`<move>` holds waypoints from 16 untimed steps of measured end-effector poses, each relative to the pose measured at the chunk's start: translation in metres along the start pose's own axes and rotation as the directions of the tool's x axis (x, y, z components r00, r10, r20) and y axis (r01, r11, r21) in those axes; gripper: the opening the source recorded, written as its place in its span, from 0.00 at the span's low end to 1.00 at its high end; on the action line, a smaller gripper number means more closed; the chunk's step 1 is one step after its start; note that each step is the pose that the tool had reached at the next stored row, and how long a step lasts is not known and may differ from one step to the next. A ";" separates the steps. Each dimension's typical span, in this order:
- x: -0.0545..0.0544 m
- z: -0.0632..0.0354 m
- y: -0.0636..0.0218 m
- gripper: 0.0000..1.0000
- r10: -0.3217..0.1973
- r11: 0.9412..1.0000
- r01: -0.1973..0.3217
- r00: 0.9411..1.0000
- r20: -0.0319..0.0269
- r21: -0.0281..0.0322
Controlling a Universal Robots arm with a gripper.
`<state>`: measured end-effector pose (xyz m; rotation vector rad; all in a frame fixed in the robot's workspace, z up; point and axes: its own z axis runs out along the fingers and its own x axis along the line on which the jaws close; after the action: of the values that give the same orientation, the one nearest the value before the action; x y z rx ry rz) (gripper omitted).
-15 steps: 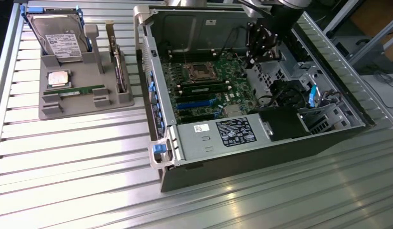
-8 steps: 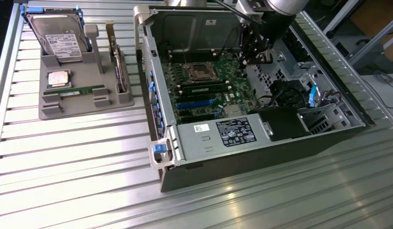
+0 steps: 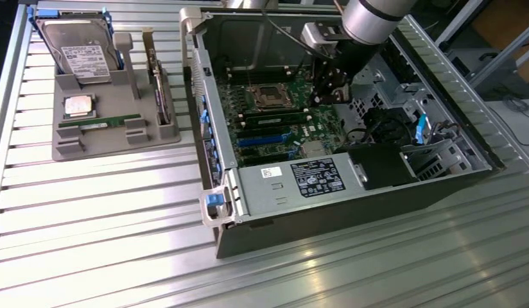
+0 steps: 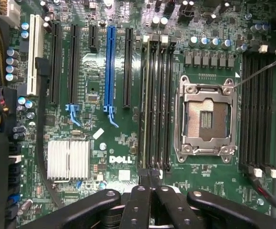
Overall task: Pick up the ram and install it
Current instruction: 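Press down the ram until it locks into place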
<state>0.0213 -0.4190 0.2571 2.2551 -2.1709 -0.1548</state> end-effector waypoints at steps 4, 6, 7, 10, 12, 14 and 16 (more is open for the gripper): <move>0.000 0.0073 0.0017 0.11 0.000 1.000 0.000 1.000 -0.003 0.000; 0.001 0.0134 0.0018 0.11 0.000 1.000 0.000 1.000 -0.003 0.000; 0.001 0.0160 0.0017 0.11 0.000 1.000 0.000 1.000 -0.003 0.000; 0.002 0.0240 0.0014 0.11 0.000 1.000 0.000 1.000 -0.004 0.000; 0.002 0.0267 0.0012 0.11 0.000 1.000 0.000 1.000 -0.004 0.000; 0.002 0.0271 0.0015 0.11 0.000 1.000 0.000 1.000 -0.004 0.001; 0.001 0.0252 0.0022 0.11 0.000 1.000 0.000 1.000 -0.002 0.008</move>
<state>0.0173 -0.4189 0.2321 2.2587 -2.1740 -0.1434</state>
